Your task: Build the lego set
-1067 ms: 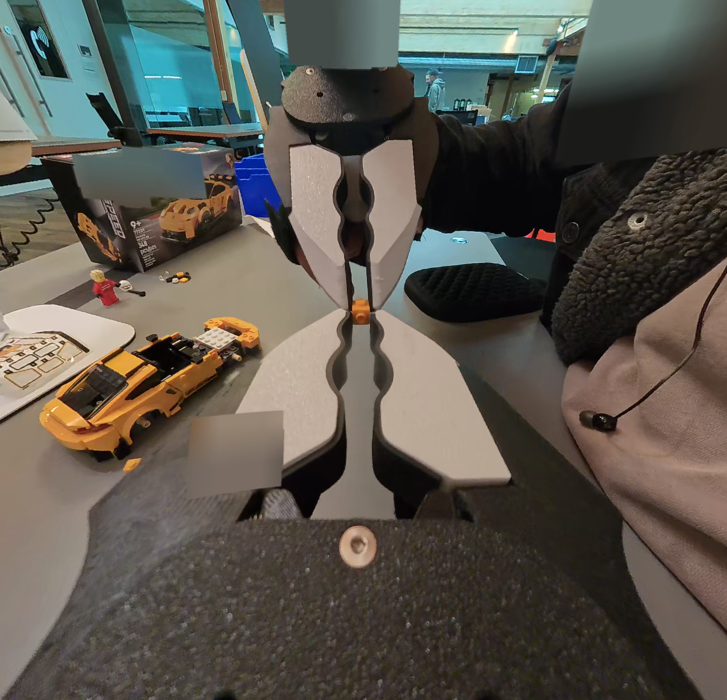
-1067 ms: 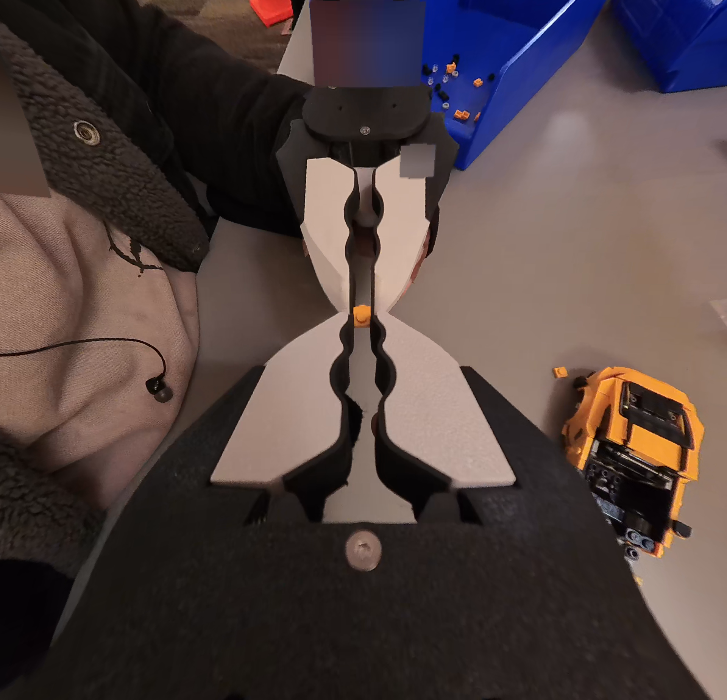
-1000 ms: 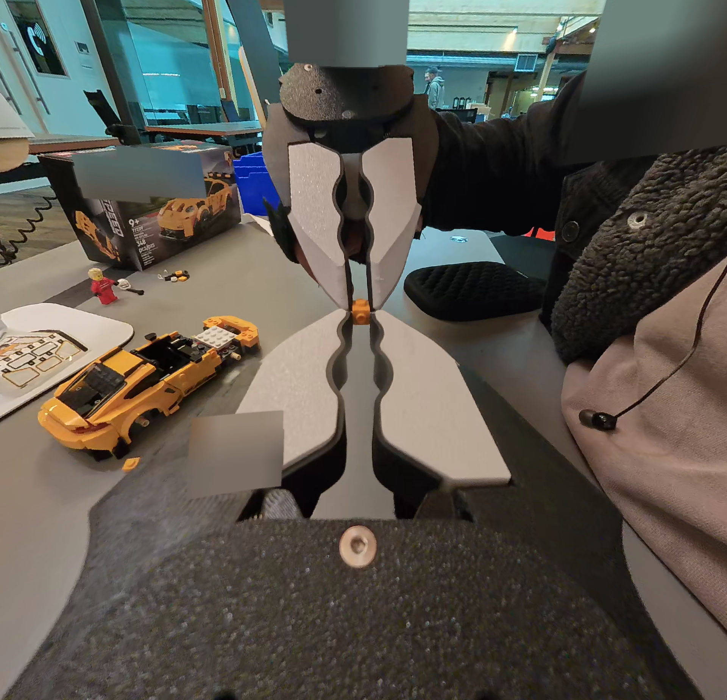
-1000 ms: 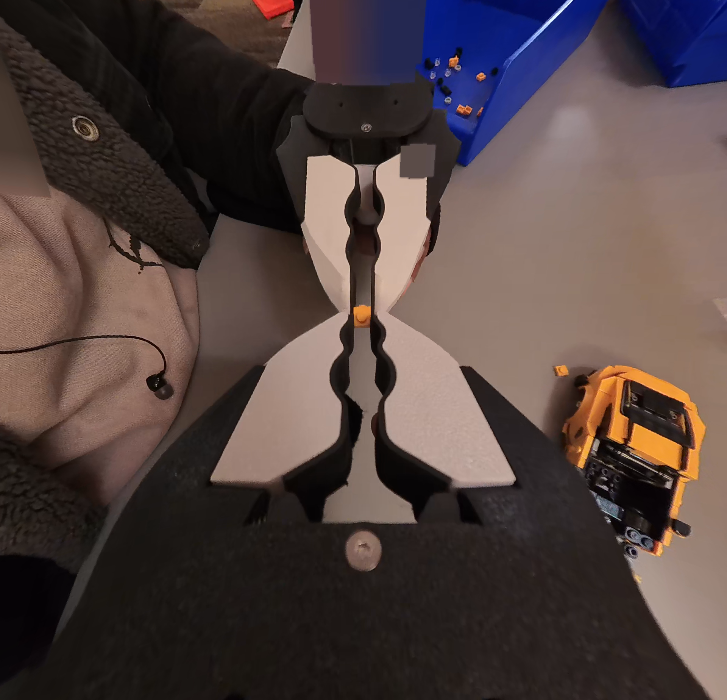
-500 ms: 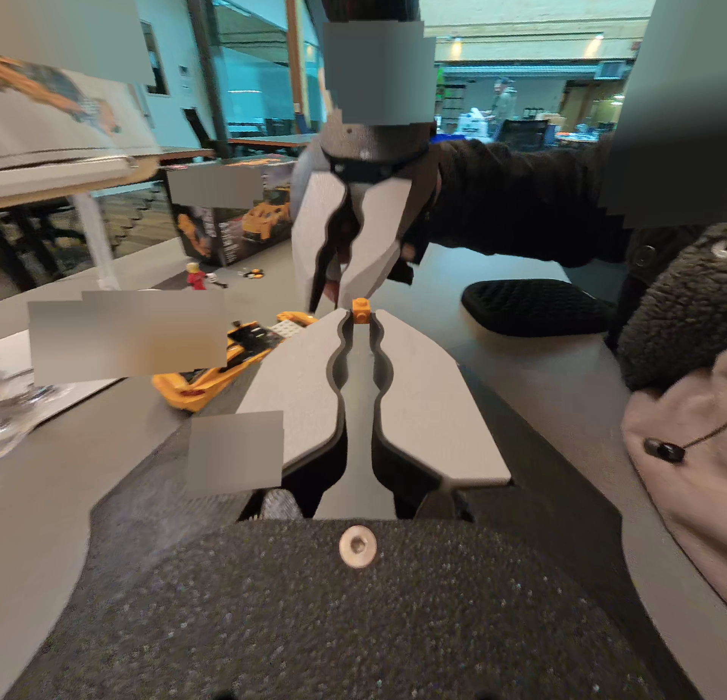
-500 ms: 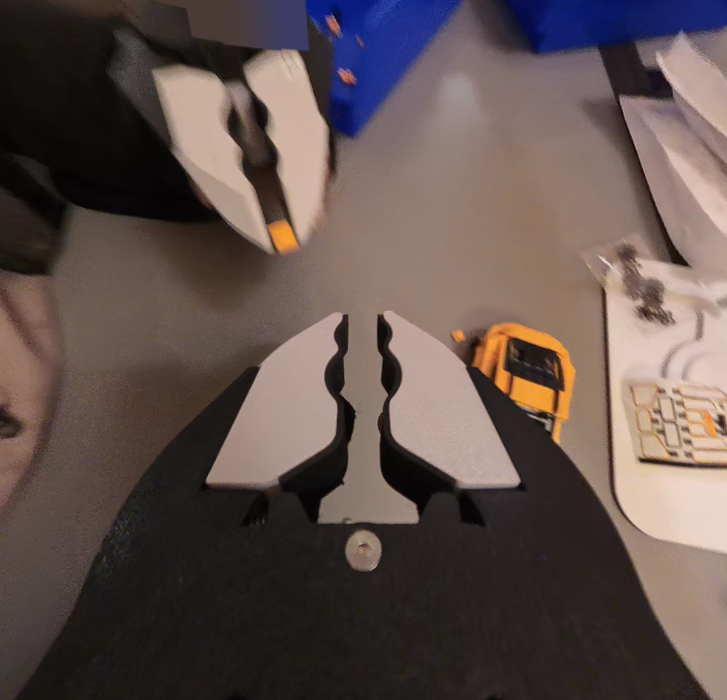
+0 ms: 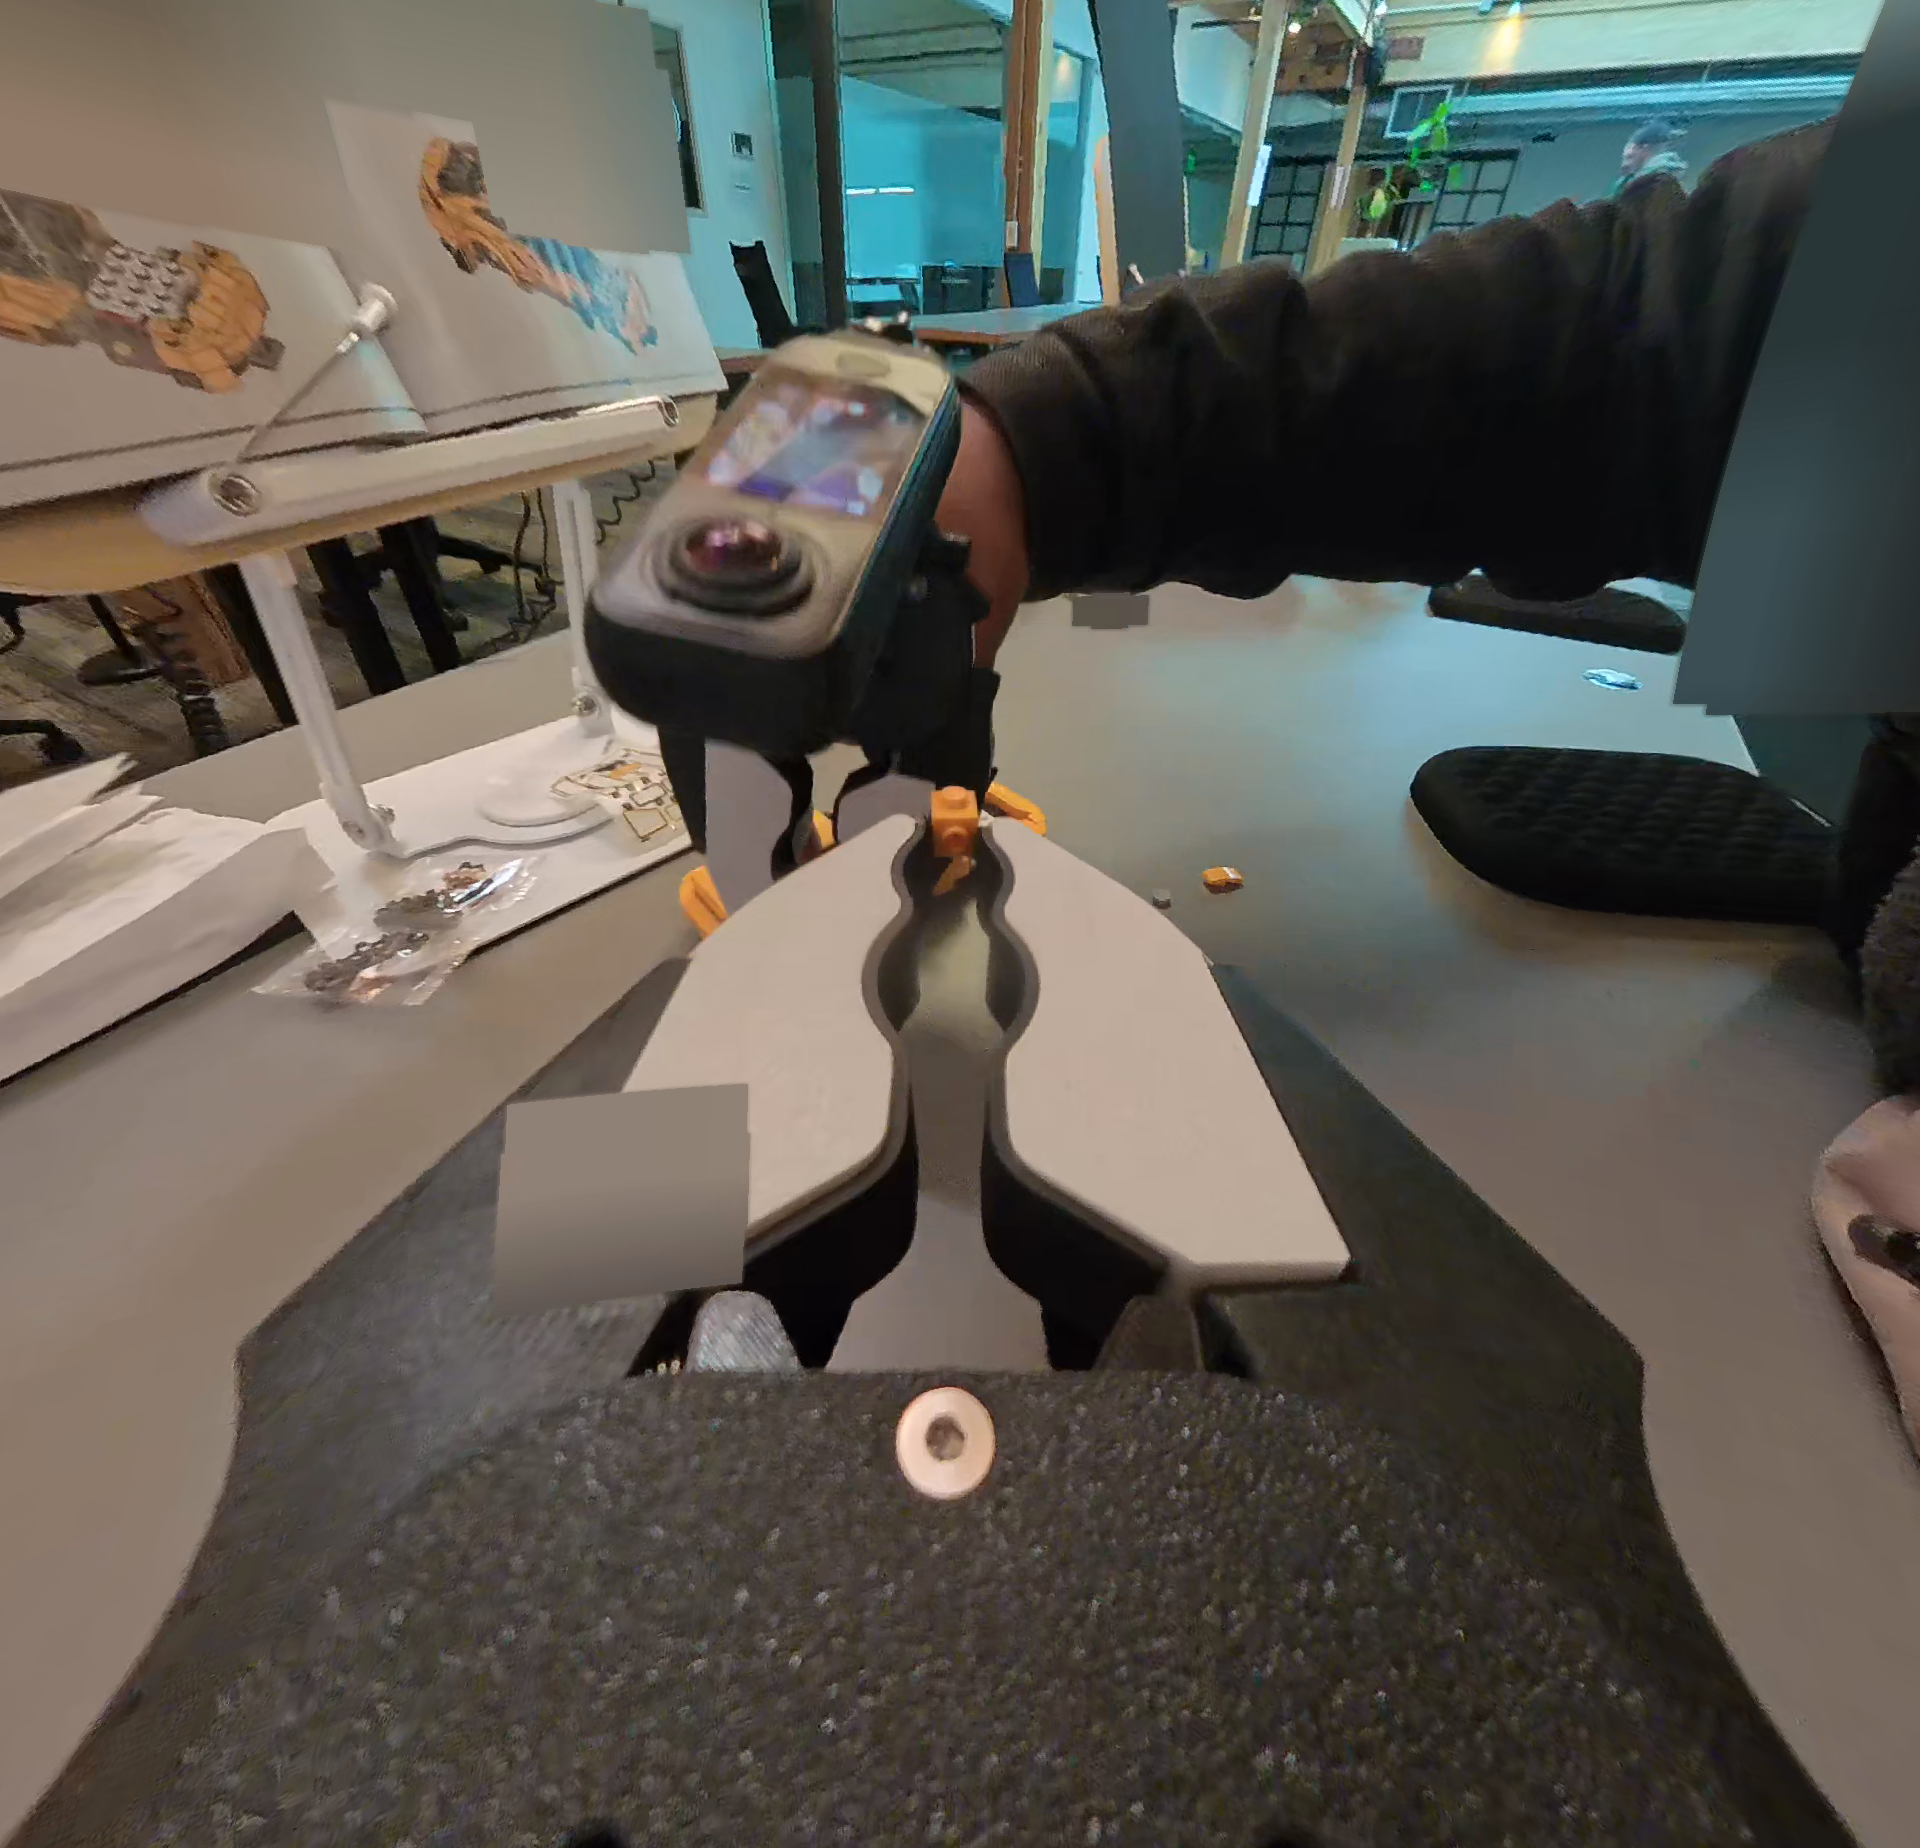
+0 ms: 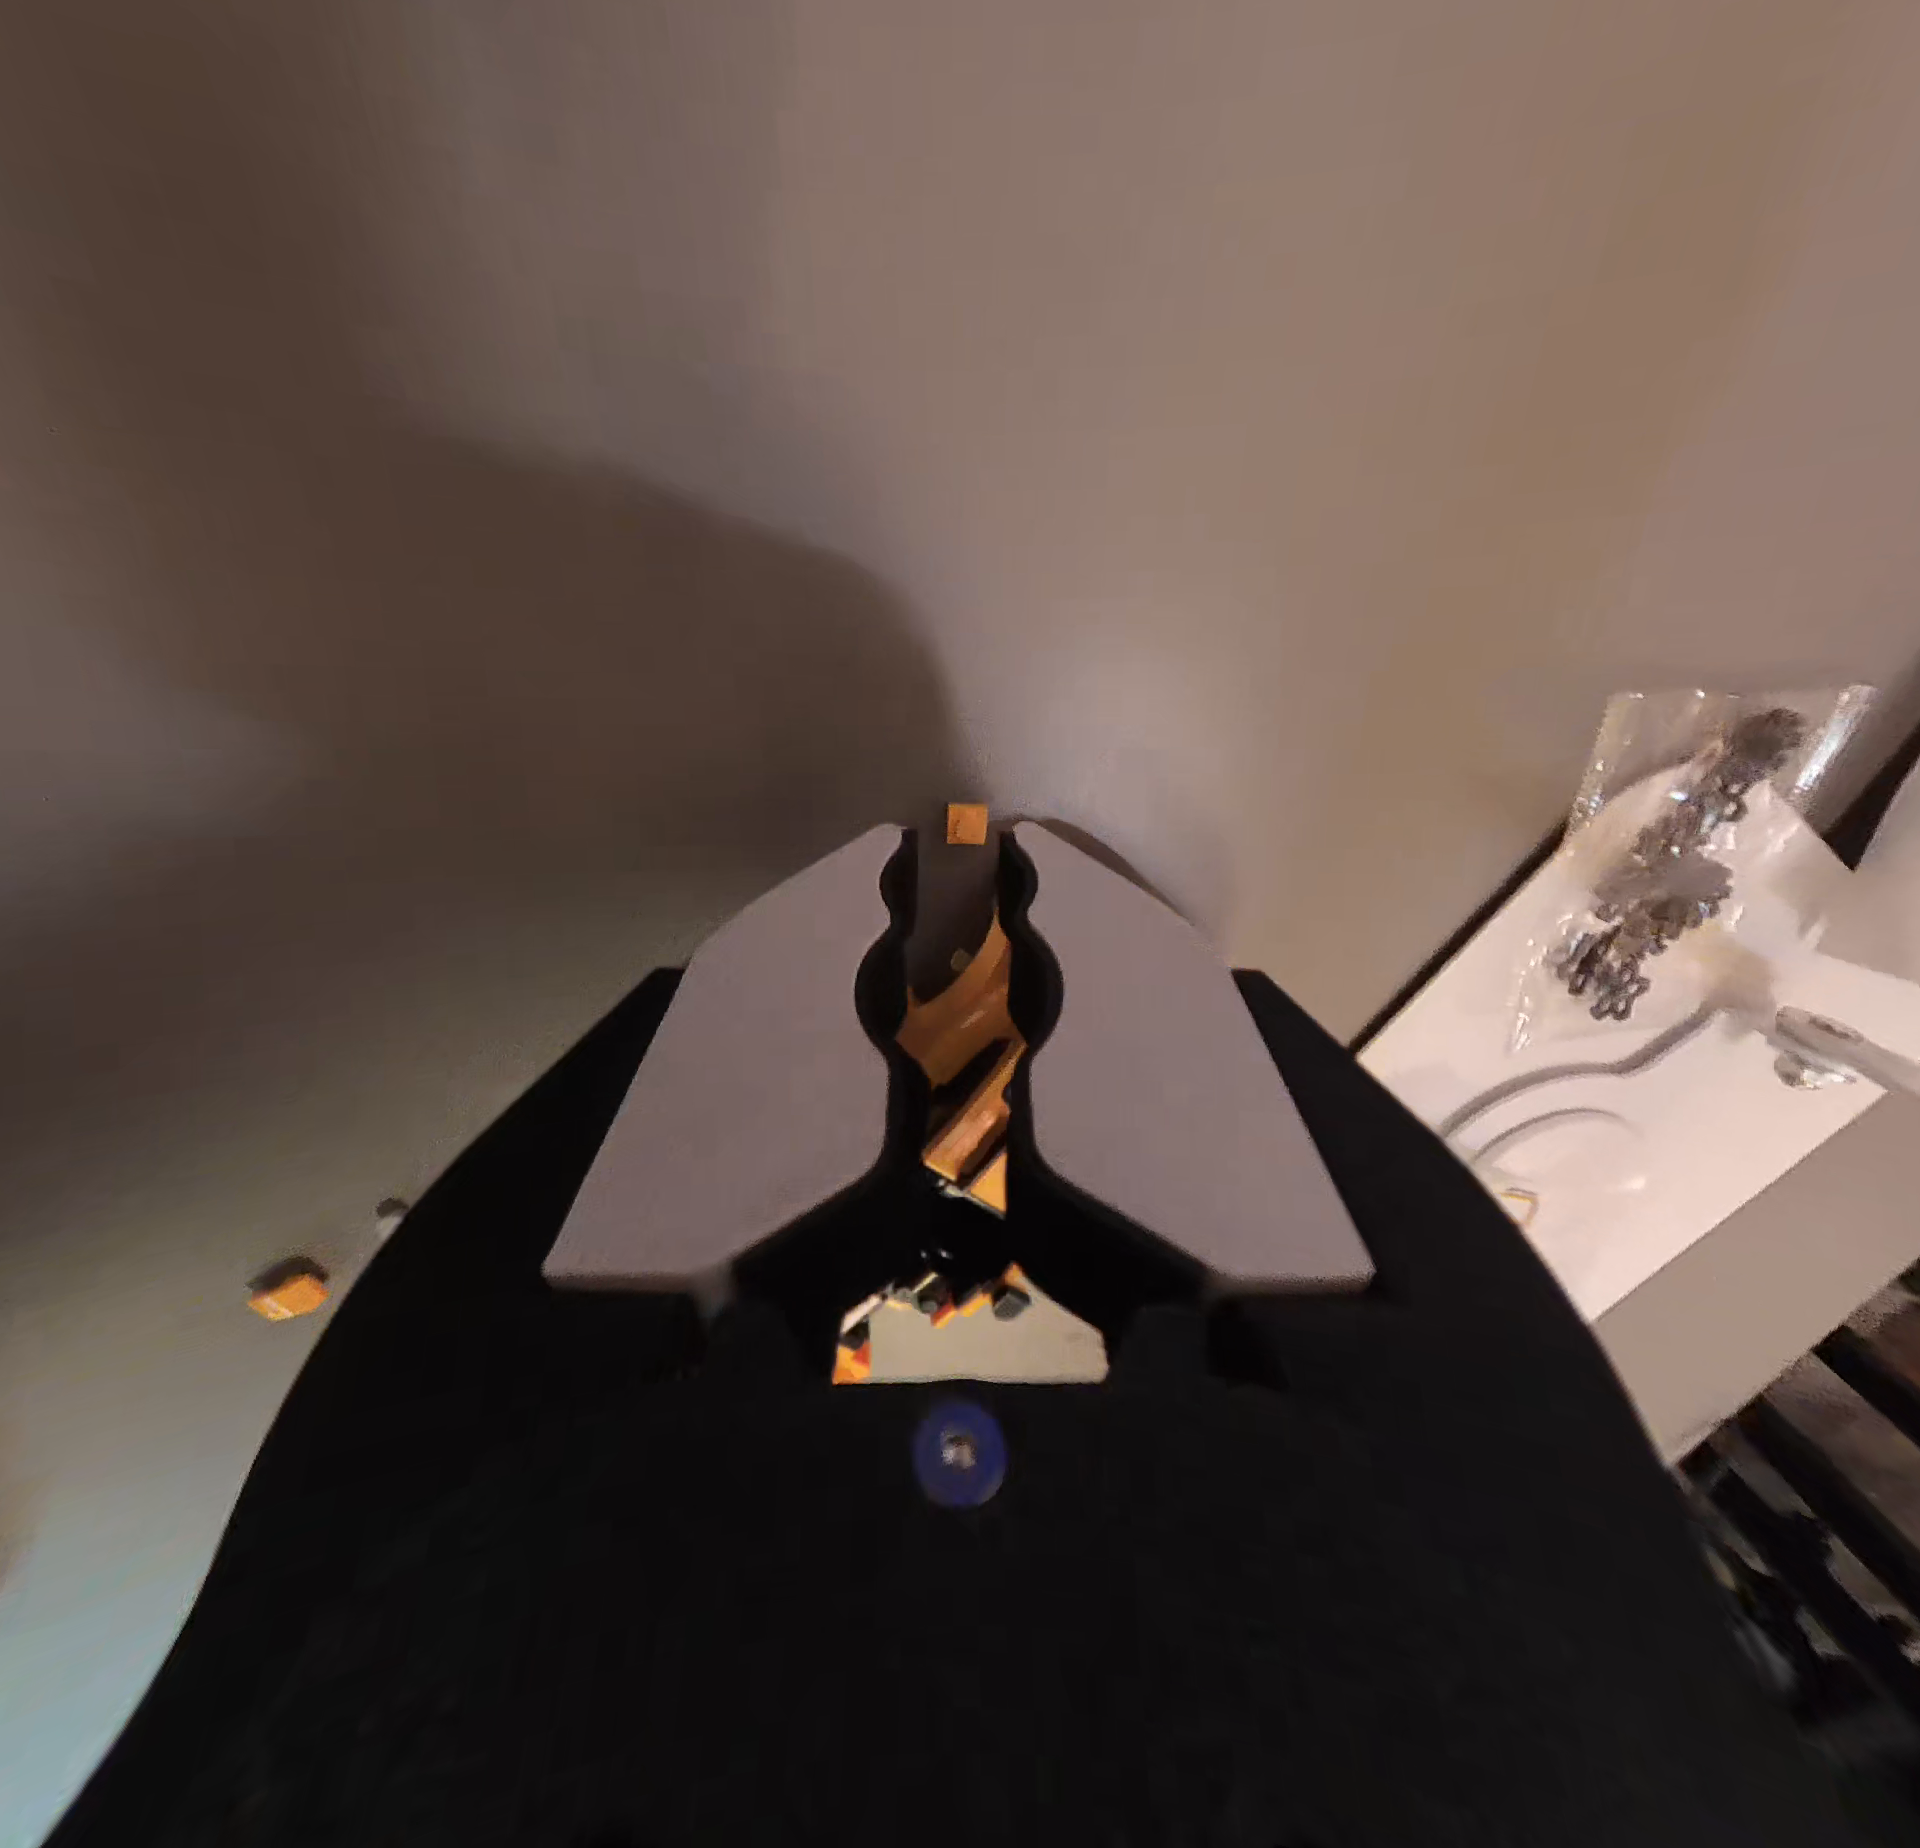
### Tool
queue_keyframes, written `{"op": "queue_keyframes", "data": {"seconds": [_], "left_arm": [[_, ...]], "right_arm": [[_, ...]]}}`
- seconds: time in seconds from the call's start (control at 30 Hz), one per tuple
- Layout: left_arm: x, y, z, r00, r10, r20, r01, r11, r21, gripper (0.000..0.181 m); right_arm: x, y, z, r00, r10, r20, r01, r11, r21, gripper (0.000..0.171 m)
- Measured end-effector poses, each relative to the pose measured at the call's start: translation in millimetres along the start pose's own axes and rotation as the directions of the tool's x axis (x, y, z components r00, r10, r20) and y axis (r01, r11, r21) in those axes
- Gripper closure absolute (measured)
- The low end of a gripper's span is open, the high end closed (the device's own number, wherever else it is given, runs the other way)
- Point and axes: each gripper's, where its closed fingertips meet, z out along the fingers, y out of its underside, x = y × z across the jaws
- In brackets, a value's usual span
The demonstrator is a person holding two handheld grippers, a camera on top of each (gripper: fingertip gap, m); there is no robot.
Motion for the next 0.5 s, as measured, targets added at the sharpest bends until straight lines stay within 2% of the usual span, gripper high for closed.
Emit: {"op": "queue_keyframes", "data": {"seconds": [0.23,0.5], "left_arm": [[5.9,-11.3,-7.9,1.000,0.023,-0.018,-0.022,1.000,0.019,0.174],[10.5,-17.6,-14.1,0.998,0.046,-0.035,-0.045,0.999,0.027,0.174]], "right_arm": [[2.1,9.2,16.3,0.996,-0.063,0.066,0.071,0.988,-0.136,0.157],[5.4,9.0,22.2,0.992,-0.054,0.116,0.075,0.981,-0.181,0.164]]}}
